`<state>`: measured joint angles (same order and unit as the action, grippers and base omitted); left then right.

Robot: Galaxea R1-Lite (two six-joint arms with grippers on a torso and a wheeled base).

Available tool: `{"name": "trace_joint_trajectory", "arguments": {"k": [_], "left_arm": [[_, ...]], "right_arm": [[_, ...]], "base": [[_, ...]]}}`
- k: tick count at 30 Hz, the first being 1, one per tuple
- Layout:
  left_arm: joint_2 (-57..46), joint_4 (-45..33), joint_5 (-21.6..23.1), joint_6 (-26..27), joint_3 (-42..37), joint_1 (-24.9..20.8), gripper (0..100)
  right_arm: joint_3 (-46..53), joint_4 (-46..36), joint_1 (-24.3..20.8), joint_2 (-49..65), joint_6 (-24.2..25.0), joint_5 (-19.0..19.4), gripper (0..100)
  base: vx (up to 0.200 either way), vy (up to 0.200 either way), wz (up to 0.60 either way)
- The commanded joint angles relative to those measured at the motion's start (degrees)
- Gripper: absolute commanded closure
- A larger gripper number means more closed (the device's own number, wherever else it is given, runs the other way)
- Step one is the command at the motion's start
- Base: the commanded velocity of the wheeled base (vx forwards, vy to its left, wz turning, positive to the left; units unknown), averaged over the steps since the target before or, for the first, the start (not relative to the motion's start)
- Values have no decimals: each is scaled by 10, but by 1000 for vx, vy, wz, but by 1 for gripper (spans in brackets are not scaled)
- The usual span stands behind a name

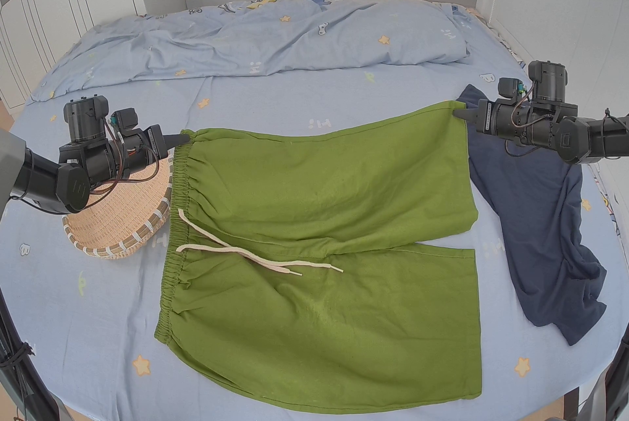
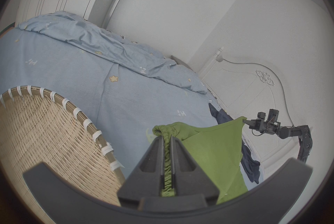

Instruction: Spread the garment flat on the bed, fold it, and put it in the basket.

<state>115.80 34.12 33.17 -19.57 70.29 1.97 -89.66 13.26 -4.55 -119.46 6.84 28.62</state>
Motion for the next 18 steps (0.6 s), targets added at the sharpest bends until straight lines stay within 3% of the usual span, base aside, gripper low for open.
{"name": "trace_joint_trajectory", "arguments": {"k": [1,9,18], "left_arm": [[22,5,-8,-3,8,5,100],[52,5,-50,-4,46,5,100],[70,5,-52,-6,71,-2,100]], "right_arm": [[-14,-1,0,-19,0,-1,100],[-39,-2,11,-43,0,-20,100],[-46,-3,10,-48,1,-21,100]], "base": [[0,0,0],[0,0,0],[0,0,0]]}}
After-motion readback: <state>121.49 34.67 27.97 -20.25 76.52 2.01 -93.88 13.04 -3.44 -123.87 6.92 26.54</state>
